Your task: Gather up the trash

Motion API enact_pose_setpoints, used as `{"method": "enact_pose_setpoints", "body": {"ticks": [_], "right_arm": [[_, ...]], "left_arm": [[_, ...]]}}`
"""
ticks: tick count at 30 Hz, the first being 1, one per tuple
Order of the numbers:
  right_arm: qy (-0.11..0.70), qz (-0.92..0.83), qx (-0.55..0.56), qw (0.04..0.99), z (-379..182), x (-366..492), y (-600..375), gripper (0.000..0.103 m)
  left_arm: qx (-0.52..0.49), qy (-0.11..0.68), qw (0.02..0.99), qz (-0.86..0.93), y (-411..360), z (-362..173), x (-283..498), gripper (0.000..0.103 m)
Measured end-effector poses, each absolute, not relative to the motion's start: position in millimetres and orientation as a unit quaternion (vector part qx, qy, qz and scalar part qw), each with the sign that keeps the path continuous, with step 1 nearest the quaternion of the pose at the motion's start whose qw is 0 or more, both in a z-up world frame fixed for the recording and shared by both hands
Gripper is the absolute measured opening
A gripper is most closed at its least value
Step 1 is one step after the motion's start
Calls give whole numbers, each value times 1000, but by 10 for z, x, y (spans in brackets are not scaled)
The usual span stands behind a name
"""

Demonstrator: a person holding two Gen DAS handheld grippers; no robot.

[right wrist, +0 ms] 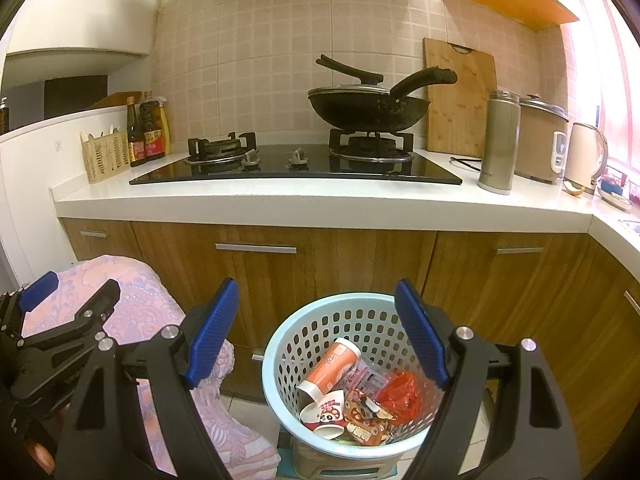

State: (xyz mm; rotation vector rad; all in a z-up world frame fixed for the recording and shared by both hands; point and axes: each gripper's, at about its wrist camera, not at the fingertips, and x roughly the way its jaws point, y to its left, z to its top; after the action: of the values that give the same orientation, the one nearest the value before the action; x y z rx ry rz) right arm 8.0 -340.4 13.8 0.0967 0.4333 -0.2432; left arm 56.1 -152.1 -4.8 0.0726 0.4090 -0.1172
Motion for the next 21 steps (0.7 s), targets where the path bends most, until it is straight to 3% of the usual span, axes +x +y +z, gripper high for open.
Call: {"method": "enact_pose_setpoints", "body": {"ticks": [21], "right_arm": [[219, -118, 46, 967, 87, 109, -3398, 76]], "left_arm": [[49, 187, 980, -50, -1576, -6, 497, 95]]}}
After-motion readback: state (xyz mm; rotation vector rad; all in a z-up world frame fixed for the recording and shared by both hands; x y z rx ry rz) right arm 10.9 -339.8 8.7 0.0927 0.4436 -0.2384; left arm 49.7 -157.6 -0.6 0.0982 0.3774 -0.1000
